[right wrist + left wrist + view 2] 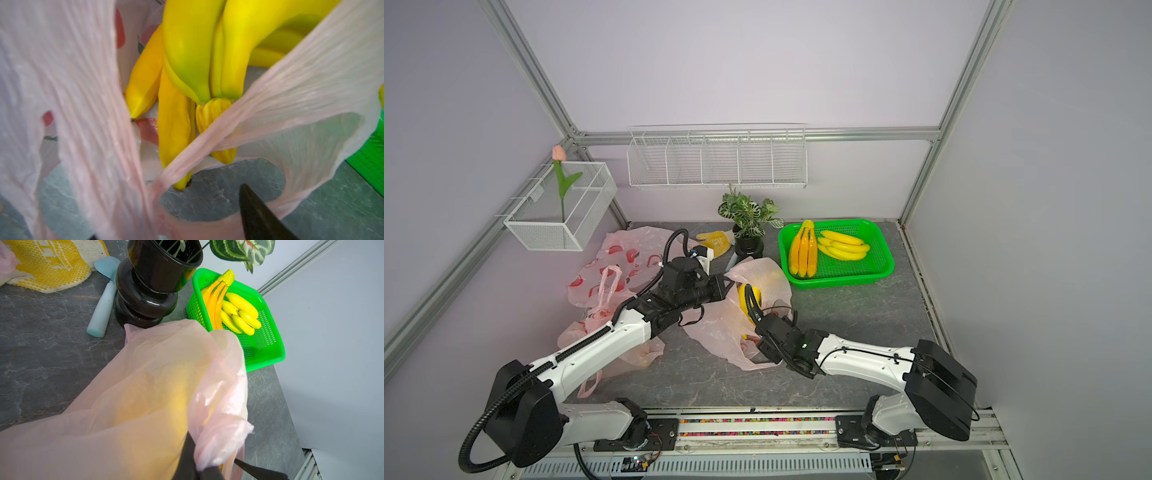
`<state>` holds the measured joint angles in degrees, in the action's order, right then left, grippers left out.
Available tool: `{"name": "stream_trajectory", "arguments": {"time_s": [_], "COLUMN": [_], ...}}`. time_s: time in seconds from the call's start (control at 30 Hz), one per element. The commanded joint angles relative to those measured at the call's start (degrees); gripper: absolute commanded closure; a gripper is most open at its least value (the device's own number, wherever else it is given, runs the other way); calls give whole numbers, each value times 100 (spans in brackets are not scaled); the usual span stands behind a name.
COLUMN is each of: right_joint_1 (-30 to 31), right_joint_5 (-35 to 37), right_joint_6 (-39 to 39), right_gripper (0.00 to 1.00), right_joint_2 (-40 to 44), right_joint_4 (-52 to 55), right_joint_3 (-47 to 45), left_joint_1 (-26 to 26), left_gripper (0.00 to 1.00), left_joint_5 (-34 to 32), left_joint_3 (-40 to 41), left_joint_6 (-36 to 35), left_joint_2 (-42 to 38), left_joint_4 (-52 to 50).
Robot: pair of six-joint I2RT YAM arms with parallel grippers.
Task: Place the banana into a plastic bag & tie a knot
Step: Adjust the plastic bag at the center of the board.
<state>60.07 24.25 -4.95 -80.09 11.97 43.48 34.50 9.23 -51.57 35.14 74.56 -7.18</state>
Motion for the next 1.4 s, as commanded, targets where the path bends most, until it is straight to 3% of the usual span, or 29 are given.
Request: {"name": "stream_trajectory", "arguments": {"time_s": [0.0, 0.13, 0.2, 0.6, 0.8, 1.0, 1.17, 1.27, 1.37], "right_joint_1": [-30, -30, -29, -48, -207, -349, -523, -655, -715], "right_joint_5": [246, 221, 165, -613, -548, -189, 249, 13, -163], "right_joint_6": [98, 41, 8, -212, -543, -786, -1082, -1192, -1271], "right_gripper": [52, 77, 81, 93, 93, 93, 93, 93, 93], "right_joint_2": [3, 229, 437, 1845, 2369, 1495, 643, 352, 169], "right_joint_4": [-172, -161, -81, 973, 1552, 2301, 2915, 3004, 3020], "right_joint_3": [91, 32, 16, 650, 2195, 4008, 4910, 5040, 5078], "left_joint_1": [-42, -84, -109, -189, -181, -171, -86, 152, 775], "left_gripper": [100, 100, 100, 100, 100, 67, 36, 29, 27], "left_joint_5": [-97, -114, -137, -175, 520, 443, -620, -1118, -1583], "left_joint_3": [-99, -113, -123, -603, -1189, -1692, -1406, -732, -127], "left_joint_6": [-58, -68, -77, -227, -451, -797, -1341, -1731, -2225], "left_joint_2": [-44, -36, -41, 291, 679, 523, -510, -1459, -2124], "left_joint_4": [7, -20, -59, -486, -531, -1035, -1523, -1094, -434]}}
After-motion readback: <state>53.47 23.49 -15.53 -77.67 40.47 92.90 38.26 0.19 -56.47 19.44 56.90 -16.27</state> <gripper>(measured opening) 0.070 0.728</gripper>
